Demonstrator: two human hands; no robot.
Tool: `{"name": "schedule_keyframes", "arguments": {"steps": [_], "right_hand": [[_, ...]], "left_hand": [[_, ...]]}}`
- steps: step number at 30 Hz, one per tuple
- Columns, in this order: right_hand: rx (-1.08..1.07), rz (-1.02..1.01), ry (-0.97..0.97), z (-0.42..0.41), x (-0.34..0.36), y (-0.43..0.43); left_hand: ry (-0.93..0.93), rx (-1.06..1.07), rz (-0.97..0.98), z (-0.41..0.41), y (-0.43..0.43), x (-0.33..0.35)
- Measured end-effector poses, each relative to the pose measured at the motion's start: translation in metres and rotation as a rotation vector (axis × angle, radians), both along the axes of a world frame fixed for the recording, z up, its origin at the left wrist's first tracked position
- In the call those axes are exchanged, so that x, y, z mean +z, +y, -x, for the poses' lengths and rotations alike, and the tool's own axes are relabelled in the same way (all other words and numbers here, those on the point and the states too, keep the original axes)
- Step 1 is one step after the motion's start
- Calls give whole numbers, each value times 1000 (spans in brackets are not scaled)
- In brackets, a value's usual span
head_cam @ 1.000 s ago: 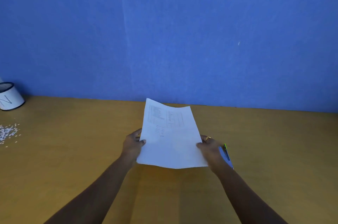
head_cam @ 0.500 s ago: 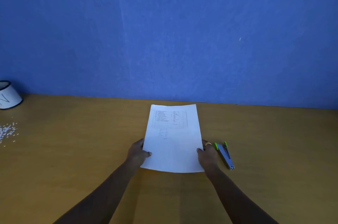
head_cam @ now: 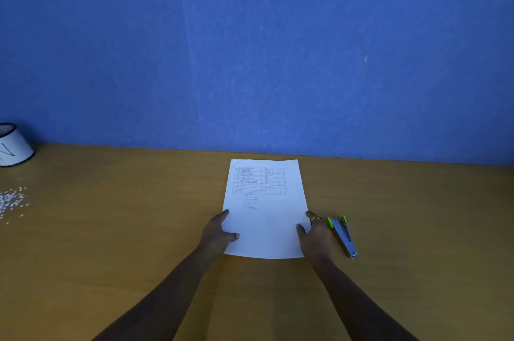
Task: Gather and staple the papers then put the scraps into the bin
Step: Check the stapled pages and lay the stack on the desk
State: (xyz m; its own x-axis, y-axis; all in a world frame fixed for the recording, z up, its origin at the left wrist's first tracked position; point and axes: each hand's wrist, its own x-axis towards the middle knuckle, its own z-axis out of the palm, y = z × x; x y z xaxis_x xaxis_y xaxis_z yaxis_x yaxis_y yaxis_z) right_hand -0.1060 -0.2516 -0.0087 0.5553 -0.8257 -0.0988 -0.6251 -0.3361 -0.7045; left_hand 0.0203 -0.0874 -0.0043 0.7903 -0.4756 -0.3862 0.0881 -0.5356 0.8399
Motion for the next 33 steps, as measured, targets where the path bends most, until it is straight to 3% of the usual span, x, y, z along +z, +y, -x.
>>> {"name": "schedule_keyframes", "arguments": {"steps": [9,19,33], "right_hand": [[101,143,9,5,-14,0],[315,193,189,5,-20,5],[341,211,221,6,-24,5]], "left_hand": [[-267,-138,-190,3,2,-6],[-365,-389,-362,7,7,-19],[-409,-441,-414,7,6,-20]]}}
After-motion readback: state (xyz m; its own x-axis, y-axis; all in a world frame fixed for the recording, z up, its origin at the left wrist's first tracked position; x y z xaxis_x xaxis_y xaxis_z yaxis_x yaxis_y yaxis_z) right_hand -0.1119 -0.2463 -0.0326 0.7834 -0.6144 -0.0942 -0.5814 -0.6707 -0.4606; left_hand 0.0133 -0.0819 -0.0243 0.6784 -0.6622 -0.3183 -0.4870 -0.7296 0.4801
